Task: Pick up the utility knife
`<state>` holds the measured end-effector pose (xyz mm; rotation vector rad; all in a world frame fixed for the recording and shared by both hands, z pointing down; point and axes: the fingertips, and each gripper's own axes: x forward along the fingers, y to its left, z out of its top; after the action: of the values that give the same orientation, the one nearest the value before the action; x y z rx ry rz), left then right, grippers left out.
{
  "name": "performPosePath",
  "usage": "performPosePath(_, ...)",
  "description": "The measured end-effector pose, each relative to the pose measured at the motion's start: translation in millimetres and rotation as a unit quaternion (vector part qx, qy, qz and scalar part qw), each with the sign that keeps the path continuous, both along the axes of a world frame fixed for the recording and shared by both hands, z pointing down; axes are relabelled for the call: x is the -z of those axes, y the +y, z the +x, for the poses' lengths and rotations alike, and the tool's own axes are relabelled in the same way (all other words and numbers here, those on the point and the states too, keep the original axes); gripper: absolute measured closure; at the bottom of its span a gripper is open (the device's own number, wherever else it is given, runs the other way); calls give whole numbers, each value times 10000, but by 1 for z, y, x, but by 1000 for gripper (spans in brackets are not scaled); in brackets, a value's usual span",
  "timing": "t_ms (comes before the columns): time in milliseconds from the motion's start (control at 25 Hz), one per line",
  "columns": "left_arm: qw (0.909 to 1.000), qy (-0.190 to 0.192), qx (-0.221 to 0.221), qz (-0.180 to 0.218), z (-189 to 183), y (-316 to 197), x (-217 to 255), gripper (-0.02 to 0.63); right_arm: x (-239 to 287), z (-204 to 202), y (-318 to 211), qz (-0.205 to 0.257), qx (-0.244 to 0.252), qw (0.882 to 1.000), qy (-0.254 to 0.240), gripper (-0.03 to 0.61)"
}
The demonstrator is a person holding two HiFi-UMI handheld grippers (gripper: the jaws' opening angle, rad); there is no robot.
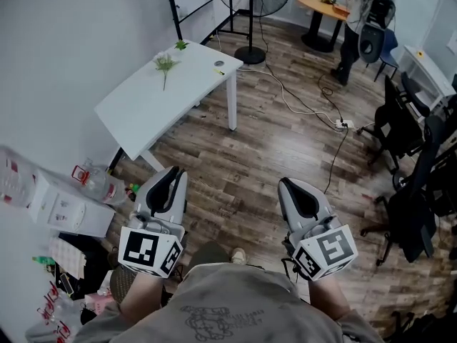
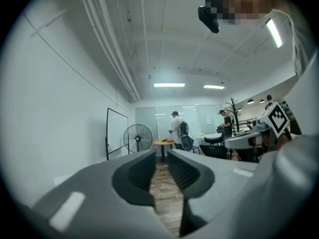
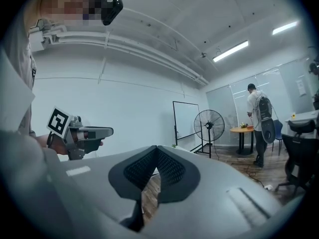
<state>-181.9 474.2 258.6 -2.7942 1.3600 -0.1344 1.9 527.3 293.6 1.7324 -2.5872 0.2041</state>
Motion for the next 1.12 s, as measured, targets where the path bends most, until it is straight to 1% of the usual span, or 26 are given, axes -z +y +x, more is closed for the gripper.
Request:
performPosePath(40,9999,74,80,51,-3,-1,3,484,-1,-2,-1,-15,23,10000,-6,549)
performPosePath(80,9998,96,127,76,-5,-1,5,438,-1,-4,-1,-20,55,10000,-15,549)
performPosePath(160,9998,47,195,89,-8,-3,6,412,1,-8,-2,1,120,9999,-14,549)
performPosePath(400,9997,-30,214,77,-13,-18,2,408,0,-8,-15,47,137,9999,28,549)
performPosePath(640,9994,27,305,144,-14,-48,2,410,-5,-6,-42,15,126,9999,115,549)
performPosePath(880,9996,-16,266,36,-11,-96,-11,410,-17,-2,-88,-98,100,9998,166,549)
performPosePath(1120,9997,0,222,-27,-14,-164,-11,410,-17,-4,-152,-212,65,9995,244,549)
